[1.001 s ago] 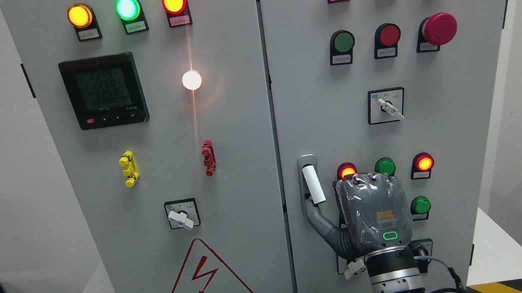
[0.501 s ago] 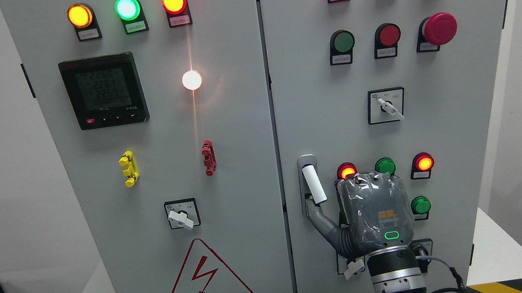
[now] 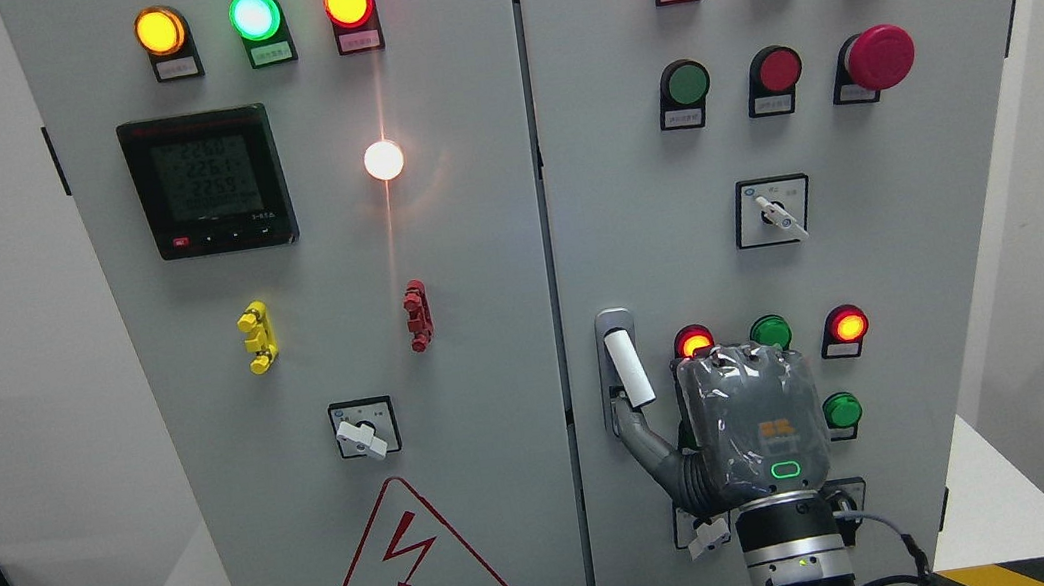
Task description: Release door handle
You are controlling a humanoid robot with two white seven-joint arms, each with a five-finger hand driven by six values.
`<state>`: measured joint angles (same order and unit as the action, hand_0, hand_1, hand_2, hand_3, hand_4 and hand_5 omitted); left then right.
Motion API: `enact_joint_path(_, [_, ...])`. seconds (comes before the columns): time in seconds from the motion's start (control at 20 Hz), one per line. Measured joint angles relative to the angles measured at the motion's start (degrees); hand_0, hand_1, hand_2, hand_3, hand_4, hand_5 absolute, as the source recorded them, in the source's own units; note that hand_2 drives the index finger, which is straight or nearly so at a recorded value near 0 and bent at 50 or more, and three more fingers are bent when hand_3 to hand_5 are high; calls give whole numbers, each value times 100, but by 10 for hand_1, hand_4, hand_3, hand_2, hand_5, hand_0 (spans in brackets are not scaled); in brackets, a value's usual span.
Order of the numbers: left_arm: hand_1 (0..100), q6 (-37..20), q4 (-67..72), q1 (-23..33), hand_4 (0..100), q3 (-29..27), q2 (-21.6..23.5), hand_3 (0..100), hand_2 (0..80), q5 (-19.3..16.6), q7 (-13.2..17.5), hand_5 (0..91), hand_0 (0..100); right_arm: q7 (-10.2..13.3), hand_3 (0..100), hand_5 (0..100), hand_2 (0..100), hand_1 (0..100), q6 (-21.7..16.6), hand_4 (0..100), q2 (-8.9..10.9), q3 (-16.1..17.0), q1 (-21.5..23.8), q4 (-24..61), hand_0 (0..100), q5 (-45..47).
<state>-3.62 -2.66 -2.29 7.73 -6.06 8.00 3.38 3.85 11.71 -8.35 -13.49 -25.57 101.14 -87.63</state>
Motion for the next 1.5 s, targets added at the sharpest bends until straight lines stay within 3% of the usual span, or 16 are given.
enact_joint_path(1.5, [556,0,-2,0,0,0,0,0,0,0,0,0,120,16,1000,1000,1000,352,2,1000,0,34,-2,67,462,0])
